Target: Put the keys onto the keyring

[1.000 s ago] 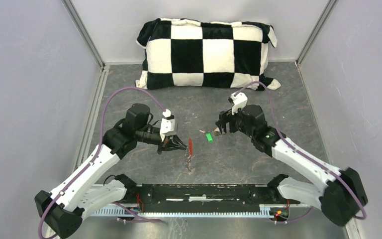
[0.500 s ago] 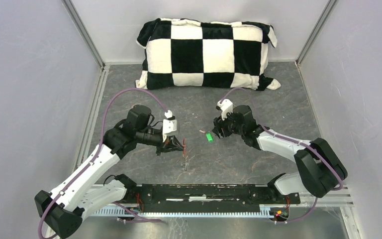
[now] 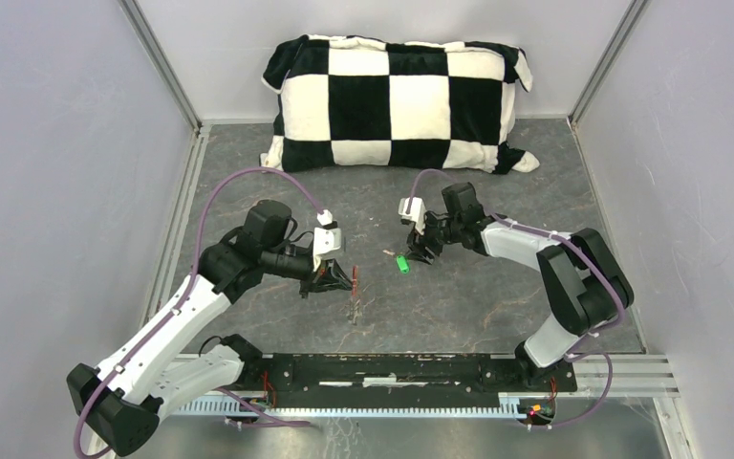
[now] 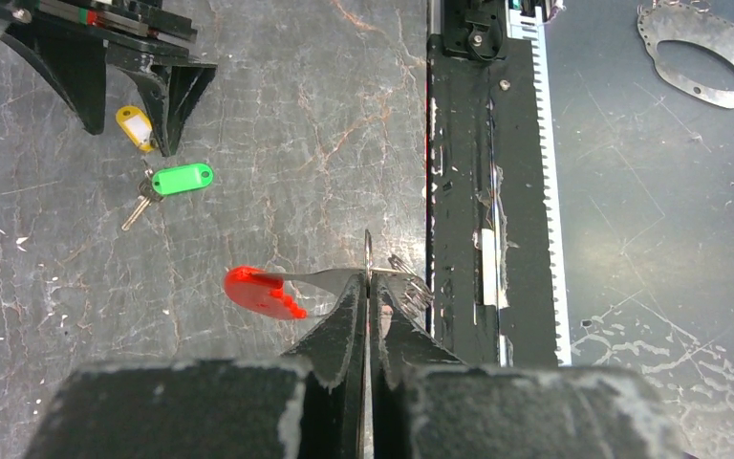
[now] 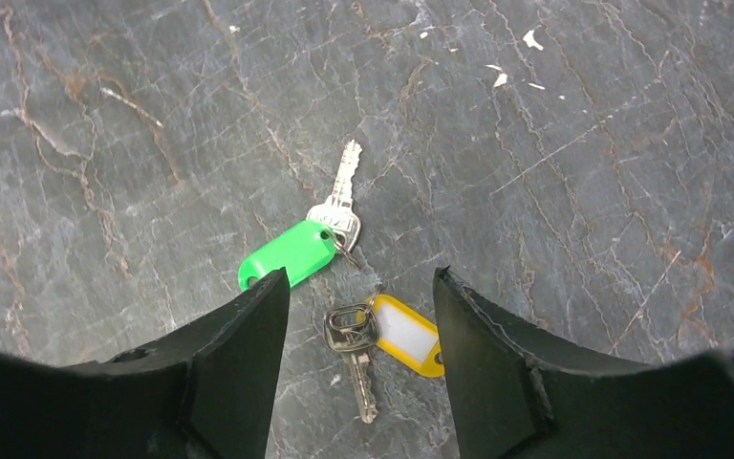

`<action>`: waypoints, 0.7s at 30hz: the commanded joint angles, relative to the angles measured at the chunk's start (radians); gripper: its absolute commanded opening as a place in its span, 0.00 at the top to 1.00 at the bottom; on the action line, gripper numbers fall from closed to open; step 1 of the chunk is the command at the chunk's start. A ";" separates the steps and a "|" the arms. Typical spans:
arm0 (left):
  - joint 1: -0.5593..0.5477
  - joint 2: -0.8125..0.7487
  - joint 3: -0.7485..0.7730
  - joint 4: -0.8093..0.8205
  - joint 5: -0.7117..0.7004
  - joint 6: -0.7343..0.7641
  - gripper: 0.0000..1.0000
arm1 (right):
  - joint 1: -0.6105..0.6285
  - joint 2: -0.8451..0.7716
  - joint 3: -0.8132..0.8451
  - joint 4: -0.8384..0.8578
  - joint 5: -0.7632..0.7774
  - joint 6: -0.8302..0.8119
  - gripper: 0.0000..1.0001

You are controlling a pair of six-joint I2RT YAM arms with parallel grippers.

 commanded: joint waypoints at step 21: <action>0.000 0.013 0.074 0.011 -0.005 -0.029 0.98 | -0.007 0.177 0.187 -0.194 -0.145 -0.295 0.53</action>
